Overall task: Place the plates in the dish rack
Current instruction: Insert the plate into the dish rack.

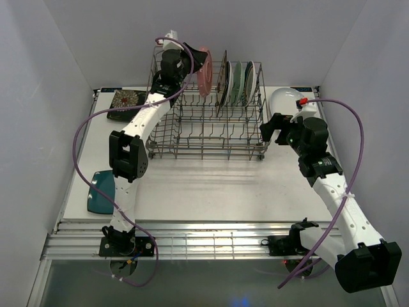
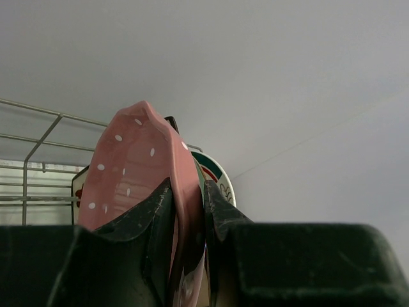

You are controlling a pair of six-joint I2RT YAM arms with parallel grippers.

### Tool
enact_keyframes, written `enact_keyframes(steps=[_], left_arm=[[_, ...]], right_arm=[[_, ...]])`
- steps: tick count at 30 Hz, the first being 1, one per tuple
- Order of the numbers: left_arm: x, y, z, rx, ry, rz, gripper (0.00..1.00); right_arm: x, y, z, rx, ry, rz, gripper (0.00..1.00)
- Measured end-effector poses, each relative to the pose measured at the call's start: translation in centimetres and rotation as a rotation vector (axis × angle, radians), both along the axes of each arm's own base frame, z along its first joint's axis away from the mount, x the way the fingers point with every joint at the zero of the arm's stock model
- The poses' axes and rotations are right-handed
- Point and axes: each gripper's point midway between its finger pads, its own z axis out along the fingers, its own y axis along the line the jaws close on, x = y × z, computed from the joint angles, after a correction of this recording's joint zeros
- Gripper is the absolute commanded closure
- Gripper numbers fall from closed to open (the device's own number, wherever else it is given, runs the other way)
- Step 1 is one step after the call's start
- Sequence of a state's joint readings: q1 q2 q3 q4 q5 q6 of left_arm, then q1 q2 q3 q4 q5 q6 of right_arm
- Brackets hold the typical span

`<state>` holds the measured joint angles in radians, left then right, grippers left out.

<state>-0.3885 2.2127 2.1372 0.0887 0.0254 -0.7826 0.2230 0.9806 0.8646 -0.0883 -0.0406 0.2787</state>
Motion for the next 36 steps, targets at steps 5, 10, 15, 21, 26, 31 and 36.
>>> enact_keyframes(steps=[5,10,15,21,26,31,36], left_arm=[[0.7,-0.3,-0.3,-0.008,-0.008,-0.001,1.00],[1.2,-0.6,-2.0,-0.001,0.020,-0.002,1.00],[1.4,-0.6,-2.8,0.005,0.034,-0.001,1.00],[1.7,-0.8,-2.6,-0.004,0.025,-0.003,1.00],[2.3,-1.0,-3.7,-0.003,0.032,-0.003,1.00],[2.8,-0.6,-4.9,0.004,0.047,0.008,1.00],[3.0,-0.3,-4.8,0.001,0.046,0.012,1.00]], right_arm=[[-0.2,-0.1,-0.4,-0.002,0.006,0.000,0.03],[-0.3,-0.1,-0.6,-0.005,0.014,-0.004,0.03],[-0.3,-0.1,-0.6,-0.005,0.015,-0.004,0.03],[-0.4,-0.2,-0.7,-0.006,0.017,-0.003,0.03],[-0.5,-0.2,-1.4,-0.009,0.031,-0.003,0.03],[-0.5,-0.2,-1.3,-0.009,0.031,-0.003,0.03],[-0.5,-0.2,-1.3,-0.009,0.030,-0.003,0.03]])
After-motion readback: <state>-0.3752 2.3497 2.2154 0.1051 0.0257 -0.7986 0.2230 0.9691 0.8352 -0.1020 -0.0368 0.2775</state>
